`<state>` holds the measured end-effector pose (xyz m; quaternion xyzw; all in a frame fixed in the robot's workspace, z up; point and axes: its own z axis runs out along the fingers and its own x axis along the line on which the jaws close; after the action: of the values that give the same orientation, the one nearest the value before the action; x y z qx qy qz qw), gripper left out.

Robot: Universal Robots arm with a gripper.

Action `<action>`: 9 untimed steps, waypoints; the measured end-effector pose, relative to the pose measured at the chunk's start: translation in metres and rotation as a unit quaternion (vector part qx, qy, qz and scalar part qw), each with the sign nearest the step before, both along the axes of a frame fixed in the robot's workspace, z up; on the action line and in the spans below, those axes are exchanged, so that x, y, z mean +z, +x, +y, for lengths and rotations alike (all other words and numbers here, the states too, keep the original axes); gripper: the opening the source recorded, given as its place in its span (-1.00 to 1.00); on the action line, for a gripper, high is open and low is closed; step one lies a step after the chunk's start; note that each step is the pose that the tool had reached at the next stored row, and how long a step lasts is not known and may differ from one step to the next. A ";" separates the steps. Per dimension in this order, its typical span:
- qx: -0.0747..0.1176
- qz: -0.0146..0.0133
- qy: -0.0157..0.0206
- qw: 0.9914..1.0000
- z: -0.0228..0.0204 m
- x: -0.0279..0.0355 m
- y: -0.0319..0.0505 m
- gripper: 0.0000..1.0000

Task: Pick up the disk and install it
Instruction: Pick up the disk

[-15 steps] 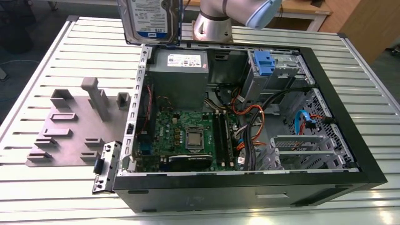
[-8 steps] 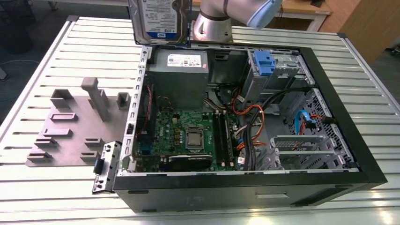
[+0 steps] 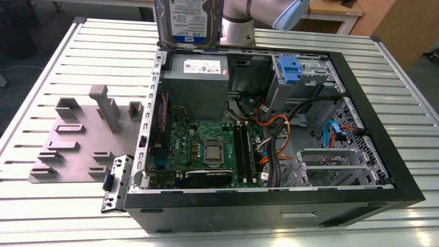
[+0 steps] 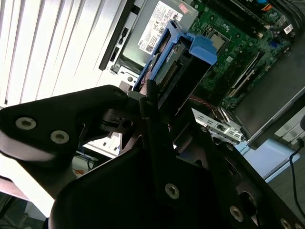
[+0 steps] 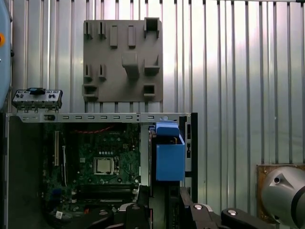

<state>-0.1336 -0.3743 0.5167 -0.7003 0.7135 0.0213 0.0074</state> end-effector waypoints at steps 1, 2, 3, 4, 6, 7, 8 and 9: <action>0.000 0.000 0.000 1.000 0.0000 -0.0001 0.0027 -0.31; 0.000 0.000 0.000 1.000 0.0000 0.0000 0.0058 -0.31; 0.000 0.000 0.000 1.000 0.0000 0.0000 0.0086 -0.31; 0.000 0.000 0.000 1.000 0.0000 0.0000 0.0114 -0.31; 0.000 0.000 0.000 1.000 0.0000 0.0000 0.0169 -0.31; 0.000 0.000 0.000 1.000 0.0000 -0.0001 0.0197 -0.31; 0.000 0.000 0.000 1.000 0.0000 -0.0001 0.0225 -0.31; 0.000 0.000 0.000 1.000 0.0000 -0.0001 0.0253 -0.31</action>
<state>-0.1083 -0.3743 0.5166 -0.7003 0.7135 0.0213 0.0074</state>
